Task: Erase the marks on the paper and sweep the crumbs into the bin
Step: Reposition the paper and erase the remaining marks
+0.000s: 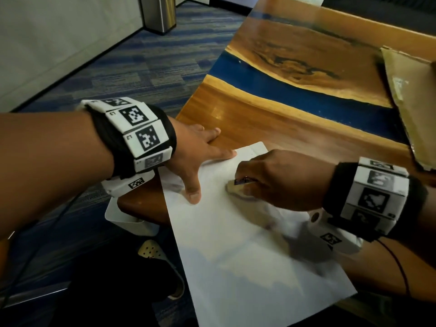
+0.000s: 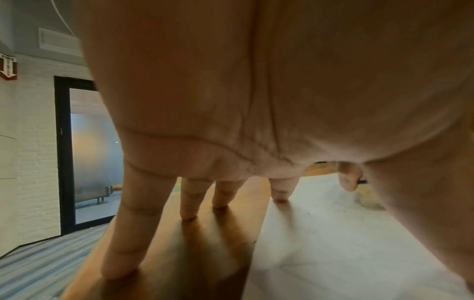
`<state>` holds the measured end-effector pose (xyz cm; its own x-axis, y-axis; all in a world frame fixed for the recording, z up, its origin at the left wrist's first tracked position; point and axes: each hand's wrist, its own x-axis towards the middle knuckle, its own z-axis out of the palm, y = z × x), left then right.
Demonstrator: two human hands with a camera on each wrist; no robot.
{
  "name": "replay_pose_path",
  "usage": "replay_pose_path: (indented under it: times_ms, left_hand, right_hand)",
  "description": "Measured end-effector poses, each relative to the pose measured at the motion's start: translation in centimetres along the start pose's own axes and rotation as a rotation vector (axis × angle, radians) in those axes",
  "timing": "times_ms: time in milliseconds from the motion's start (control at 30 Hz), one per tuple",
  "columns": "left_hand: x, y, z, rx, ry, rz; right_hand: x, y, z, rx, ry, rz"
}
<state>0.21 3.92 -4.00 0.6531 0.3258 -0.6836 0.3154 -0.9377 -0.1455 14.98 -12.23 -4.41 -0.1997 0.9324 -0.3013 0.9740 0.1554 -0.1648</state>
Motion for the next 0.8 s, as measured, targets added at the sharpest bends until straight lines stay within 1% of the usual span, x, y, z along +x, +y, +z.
replay_pose_path:
  times_ms: [33,67,100,133,167,200,267,300,333,433,467,500,567,600,633,700,733,767,800]
  left_hand:
    - [0.0,0.0,0.0,0.001,-0.001,0.000]
    - [0.0,0.0,0.0,0.000,-0.003,-0.001]
    - [-0.1,0.0,0.0,0.001,-0.001,-0.002]
    - [-0.1,0.1,0.0,0.002,0.002,-0.002]
    - [-0.1,0.0,0.0,0.003,0.005,-0.001]
    - [-0.1,0.0,0.0,0.003,0.008,0.002]
    - [0.0,-0.1,0.1,0.000,0.006,0.007]
    - [0.0,-0.1,0.1,0.000,0.007,0.007]
    - [0.1,-0.1,0.1,0.002,0.009,0.007]
    - [0.0,0.0,0.1,0.008,0.015,0.008]
    - [0.1,-0.1,0.1,0.011,0.019,0.007]
    - [0.0,-0.2,0.2,0.009,0.021,0.006]
    - [0.0,-0.3,0.2,0.000,0.017,0.012]
    - [0.0,-0.3,0.2,0.000,0.016,0.015]
    - [0.1,-0.4,0.2,0.002,0.016,0.017]
    - [0.2,-0.3,0.2,-0.003,0.014,0.014]
    - [0.2,-0.3,0.3,-0.007,0.013,0.011]
    - [0.2,-0.3,0.3,-0.006,0.014,0.011]
    - [0.2,-0.4,0.4,-0.004,0.016,0.014]
  right_hand:
    - [0.2,0.7,-0.4,0.000,-0.005,0.054]
    - [0.4,1.6,-0.9,-0.011,-0.006,0.145]
    - [0.5,2.3,-1.4,-0.031,0.016,0.210]
    - [0.6,2.6,-1.5,-0.058,0.036,0.237]
    - [0.6,2.2,-1.4,-0.069,0.055,0.215]
    - [0.7,1.1,-1.1,-0.064,0.065,0.147]
    - [0.7,-1.7,0.0,-0.008,0.020,-0.054]
    - [0.8,-2.3,0.2,0.011,-0.009,-0.101]
    - [1.1,-2.0,-0.2,-0.001,-0.013,-0.075]
    - [1.9,0.9,-1.9,-0.104,0.036,0.155]
    - [1.9,1.2,-1.8,-0.109,0.058,0.166]
    - [1.9,0.7,-1.5,-0.087,0.070,0.122]
    - [1.6,-1.5,-0.4,-0.012,0.023,-0.059]
    - [1.5,-2.0,-0.1,0.015,-0.018,-0.102]
    - [1.7,-1.7,-0.3,0.011,-0.026,-0.078]
    - [2.1,0.2,-1.5,-0.047,0.016,0.081]
    - [2.2,0.8,-1.8,-0.073,0.035,0.137]
    - [2.1,0.8,-1.7,-0.084,0.050,0.144]
    - [1.9,0.1,-1.3,-0.078,0.050,0.107]
